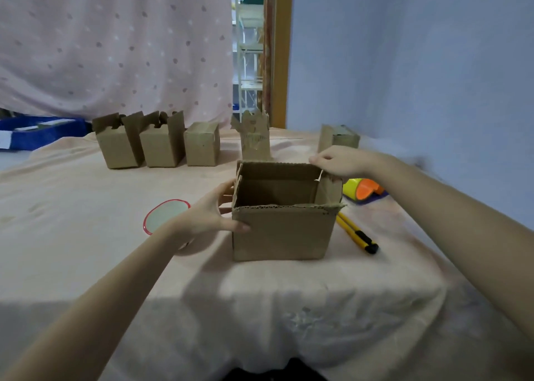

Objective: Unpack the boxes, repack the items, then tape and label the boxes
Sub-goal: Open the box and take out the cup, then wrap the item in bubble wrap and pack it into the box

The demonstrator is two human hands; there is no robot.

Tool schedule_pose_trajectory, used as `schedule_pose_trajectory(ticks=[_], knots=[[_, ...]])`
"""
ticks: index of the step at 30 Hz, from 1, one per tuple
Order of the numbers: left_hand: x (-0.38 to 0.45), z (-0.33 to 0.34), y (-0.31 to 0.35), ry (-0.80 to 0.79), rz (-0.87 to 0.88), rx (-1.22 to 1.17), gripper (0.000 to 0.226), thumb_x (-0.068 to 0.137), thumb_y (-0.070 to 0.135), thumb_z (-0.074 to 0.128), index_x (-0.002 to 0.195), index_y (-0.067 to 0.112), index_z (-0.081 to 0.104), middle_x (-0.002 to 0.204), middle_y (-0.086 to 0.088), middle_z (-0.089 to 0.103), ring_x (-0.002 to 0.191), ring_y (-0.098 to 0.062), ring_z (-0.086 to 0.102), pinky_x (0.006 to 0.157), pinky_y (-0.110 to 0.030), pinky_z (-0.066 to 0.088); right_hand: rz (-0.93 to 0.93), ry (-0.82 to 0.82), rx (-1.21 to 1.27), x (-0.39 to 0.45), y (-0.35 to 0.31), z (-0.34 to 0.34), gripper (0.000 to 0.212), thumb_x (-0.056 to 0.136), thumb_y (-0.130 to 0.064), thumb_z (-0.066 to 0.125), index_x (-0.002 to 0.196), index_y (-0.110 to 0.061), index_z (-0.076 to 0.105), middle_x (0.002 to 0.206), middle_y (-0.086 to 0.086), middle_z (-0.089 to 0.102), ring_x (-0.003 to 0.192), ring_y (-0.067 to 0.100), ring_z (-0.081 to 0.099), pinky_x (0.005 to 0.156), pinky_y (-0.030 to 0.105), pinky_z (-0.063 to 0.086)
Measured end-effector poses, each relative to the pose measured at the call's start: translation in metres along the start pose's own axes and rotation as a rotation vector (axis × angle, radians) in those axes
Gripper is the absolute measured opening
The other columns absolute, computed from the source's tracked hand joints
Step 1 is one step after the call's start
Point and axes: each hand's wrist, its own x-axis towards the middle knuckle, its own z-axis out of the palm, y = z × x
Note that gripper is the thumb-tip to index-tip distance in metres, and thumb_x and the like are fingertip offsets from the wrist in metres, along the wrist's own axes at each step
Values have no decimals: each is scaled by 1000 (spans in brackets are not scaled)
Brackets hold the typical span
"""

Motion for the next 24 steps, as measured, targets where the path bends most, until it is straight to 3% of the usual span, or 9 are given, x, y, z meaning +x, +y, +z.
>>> schedule_pose_trajectory(ticks=[2, 5, 7, 10, 13, 15, 18, 21, 24], knots=[[5, -1, 1, 73, -14, -25, 103, 41, 35, 90, 133, 27, 43, 127, 6, 57, 115, -4, 56, 102, -32, 45, 29, 36, 51, 1, 8, 0, 41, 104, -40, 27, 96, -13, 56, 80, 3, 54, 71, 21, 58, 65, 34, 51], [18, -5, 8, 178, -48, 30, 117, 29, 50, 91, 132, 25, 42, 122, 7, 55, 115, -13, 54, 95, -30, 46, 81, 122, 117, 7, 26, 1, 42, 103, -40, 27, 87, -16, 58, 91, 7, 62, 70, 22, 63, 63, 33, 52], [28, -6, 17, 259, -79, 81, 115, 35, 48, 88, 135, 22, 38, 119, 6, 52, 113, -15, 51, 89, -25, 42, 134, 206, 244, 12, 35, 0, 41, 103, -39, 28, 89, -14, 57, 88, 10, 63, 66, 22, 63, 59, 30, 50], [52, 1, 30, 430, -109, 88, 99, 60, 30, 89, 139, 11, 32, 121, 1, 45, 111, -16, 46, 86, -25, 38, 193, 265, 300, 22, 45, 1, 36, 101, -31, 32, 97, -5, 56, 91, 12, 65, 68, 26, 66, 61, 32, 50], [89, 17, 41, 604, -123, 100, 90, 57, 31, 90, 128, 7, 40, 116, -1, 47, 107, -17, 50, 82, -27, 45, 193, 256, 261, 33, 45, 5, 37, 98, -30, 35, 97, -1, 58, 92, 13, 68, 69, 25, 68, 63, 35, 54], [116, 30, 45, 664, -166, 164, 97, 52, 42, 90, 128, 7, 40, 121, -6, 46, 112, -22, 50, 90, -36, 49, 188, 241, 260, 44, 43, 5, 37, 98, -32, 35, 99, -2, 58, 92, 13, 68, 73, 26, 70, 71, 41, 59], [152, 52, 47, 736, -269, 280, 105, 58, 49, 85, 135, 3, 31, 132, -13, 40, 122, -29, 44, 98, -40, 42, 187, 223, 216, 64, 42, 1, 28, 96, -26, 37, 93, -7, 57, 91, 13, 69, 79, 30, 71, 77, 47, 58], [187, 67, 50, 802, -329, 356, 102, 66, 52, 80, 135, -2, 27, 135, -17, 37, 126, -32, 38, 100, -38, 36, 223, 239, 93, 87, 50, -8, 29, 96, -27, 38, 87, -9, 58, 85, 11, 70, 76, 29, 69, 75, 38, 56], [230, 74, 52, 803, -373, 400, 100, 70, 53, 76, 134, -4, 24, 136, -18, 34, 126, -33, 35, 99, -39, 36, 245, 264, 5, 115, 68, -16, 31, 96, -26, 39, 72, -12, 51, 72, 7, 63, 69, 28, 60, 62, 30, 47]])
